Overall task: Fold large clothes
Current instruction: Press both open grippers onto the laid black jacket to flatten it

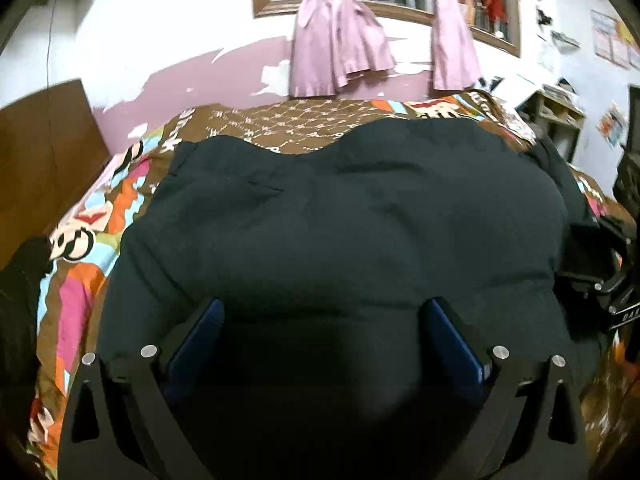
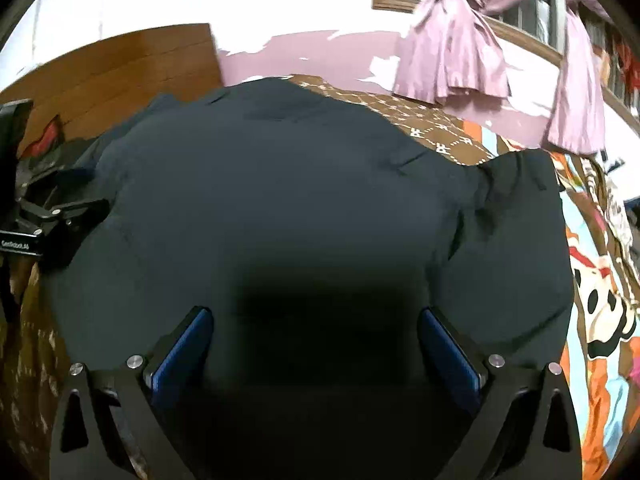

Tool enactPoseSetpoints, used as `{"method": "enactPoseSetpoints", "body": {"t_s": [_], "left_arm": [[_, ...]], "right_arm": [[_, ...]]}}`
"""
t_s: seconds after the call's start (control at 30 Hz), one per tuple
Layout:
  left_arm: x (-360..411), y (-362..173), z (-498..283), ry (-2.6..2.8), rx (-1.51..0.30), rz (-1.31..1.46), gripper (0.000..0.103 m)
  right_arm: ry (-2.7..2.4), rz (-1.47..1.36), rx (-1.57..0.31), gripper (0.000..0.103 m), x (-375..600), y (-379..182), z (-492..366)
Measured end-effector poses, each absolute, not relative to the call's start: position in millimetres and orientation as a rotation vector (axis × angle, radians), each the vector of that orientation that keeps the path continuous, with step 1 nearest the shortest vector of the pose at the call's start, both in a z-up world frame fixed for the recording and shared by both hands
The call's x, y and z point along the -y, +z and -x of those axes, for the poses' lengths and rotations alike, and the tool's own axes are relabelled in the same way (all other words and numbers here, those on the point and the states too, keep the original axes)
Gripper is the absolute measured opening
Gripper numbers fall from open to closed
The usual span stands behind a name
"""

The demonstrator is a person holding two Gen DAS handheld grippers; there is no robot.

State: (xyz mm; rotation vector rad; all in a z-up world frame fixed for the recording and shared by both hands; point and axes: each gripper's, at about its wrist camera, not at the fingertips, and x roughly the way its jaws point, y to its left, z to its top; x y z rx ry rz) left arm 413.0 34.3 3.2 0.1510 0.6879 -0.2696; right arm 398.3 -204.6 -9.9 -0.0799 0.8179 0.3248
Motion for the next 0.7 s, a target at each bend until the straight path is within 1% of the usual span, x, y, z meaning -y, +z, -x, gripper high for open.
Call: {"method": "enactPoseSetpoints", "body": {"t_s": [0.2, 0.4, 0.47, 0.57, 0.7], "left_arm": [[-43.2, 21.9, -440.6, -0.286, -0.692, -0.108, 0.099], [-43.4, 24.7, -464.9, -0.254, -0.718, -0.070, 0.100], [-47.9, 23.6, -475.1, -0.250, -0.746, -0.023, 0.102], [-55.4, 21.7, -486.8, -0.271, -0.779, 0.038, 0.102], [-53.3, 18.8, -489.8, -0.266, -0.790, 0.018, 0.102]], "right_arm": [[0.258, -0.023, -0.842, 0.103, 218.2, -6.3, -433.1], [0.219, -0.047, -0.860, 0.103, 217.5, -7.1, -463.7], [0.228, -0.059, -0.875, 0.103, 219.4, -11.3, -472.4], [0.270, -0.097, -0.906, 0.103, 227.4, -19.8, -482.8], [0.292, -0.130, -0.905, 0.103, 233.3, -24.7, -485.9]]}}
